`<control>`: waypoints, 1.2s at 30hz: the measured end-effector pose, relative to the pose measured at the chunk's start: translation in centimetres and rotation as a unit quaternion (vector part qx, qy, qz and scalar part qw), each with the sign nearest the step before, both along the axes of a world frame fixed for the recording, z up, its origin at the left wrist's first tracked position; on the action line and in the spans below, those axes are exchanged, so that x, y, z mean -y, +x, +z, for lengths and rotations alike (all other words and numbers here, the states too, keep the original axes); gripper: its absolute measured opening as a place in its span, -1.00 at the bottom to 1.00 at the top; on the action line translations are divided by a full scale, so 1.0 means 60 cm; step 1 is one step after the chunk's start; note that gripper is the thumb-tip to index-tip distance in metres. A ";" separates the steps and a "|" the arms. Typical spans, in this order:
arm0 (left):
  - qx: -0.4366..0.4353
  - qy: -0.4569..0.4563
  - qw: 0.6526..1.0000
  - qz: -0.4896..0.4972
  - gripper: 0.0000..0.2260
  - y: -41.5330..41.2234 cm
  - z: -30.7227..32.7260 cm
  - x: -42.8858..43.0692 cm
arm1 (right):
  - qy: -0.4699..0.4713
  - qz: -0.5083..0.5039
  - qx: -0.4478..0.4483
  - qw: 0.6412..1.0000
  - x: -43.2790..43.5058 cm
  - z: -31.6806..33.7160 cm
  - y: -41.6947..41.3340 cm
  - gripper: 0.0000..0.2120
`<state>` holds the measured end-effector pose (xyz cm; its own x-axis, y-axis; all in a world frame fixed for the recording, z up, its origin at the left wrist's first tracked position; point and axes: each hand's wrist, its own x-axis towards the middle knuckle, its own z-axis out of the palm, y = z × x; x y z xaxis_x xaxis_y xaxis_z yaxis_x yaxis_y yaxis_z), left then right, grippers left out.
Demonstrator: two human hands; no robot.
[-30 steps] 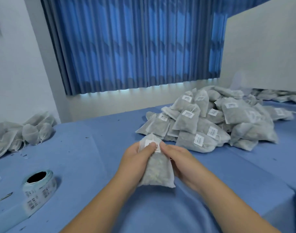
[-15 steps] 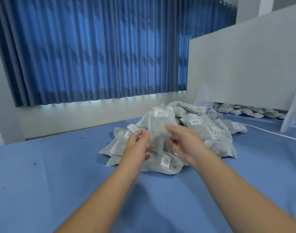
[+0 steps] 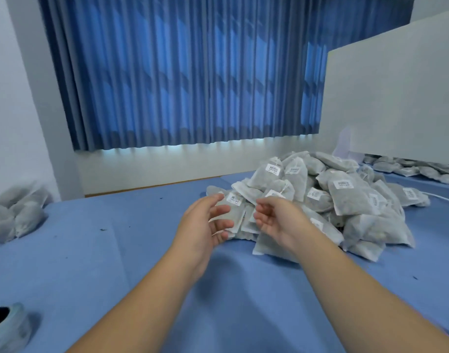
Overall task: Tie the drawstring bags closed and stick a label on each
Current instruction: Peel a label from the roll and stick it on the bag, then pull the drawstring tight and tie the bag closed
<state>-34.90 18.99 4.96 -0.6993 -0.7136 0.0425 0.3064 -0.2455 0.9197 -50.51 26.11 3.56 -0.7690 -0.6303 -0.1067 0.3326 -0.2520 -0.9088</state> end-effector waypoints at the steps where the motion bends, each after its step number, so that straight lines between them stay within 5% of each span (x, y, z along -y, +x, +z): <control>1: -0.001 -0.003 1.000 0.004 -0.87 0.014 0.001 0.008 | 0.000 0.015 -0.001 1.000 0.013 -0.005 0.020 -0.89; 10: 0.039 -0.022 0.994 0.099 -0.87 0.194 -0.002 0.102 | -0.040 0.205 0.012 0.978 0.148 -0.017 0.250 -0.93; 19: 0.260 -0.138 0.936 0.195 -0.89 0.429 -0.028 0.209 | -0.049 0.203 -0.069 0.976 0.267 -0.061 0.444 -0.89; 22: 0.367 -0.222 0.873 0.233 -0.86 0.500 -0.048 0.250 | -0.032 0.166 -0.161 0.972 0.290 -0.083 0.483 -0.82; 24: 0.440 -0.293 0.808 0.263 -0.86 0.540 -0.064 0.280 | -0.011 0.156 -0.297 0.942 0.297 -0.101 0.493 -0.81; 26: 0.520 -0.363 0.722 0.278 -0.87 0.575 -0.077 0.310 | 0.003 0.177 -0.401 0.899 0.298 -0.116 0.498 -0.82; 29: 0.640 -0.448 0.561 0.272 -0.75 0.616 -0.086 0.357 | 0.011 0.218 -0.436 0.873 0.297 -0.131 0.503 -0.84; 31: 0.676 -0.482 0.485 0.276 -0.73 0.637 -0.084 0.383 | 0.020 0.235 -0.445 0.864 0.302 -0.139 0.507 -0.85; 36: 0.678 -0.460 0.477 0.320 -0.71 0.660 -0.079 0.442 | 0.018 0.257 -0.442 0.859 0.310 -0.145 0.511 -0.88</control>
<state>4.71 -7.51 0.21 -0.1808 -0.9148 0.3611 -0.9803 0.1973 0.0089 -19.86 7.49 -5.17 -0.1807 -0.9195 0.3491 -0.4334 -0.2441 -0.8675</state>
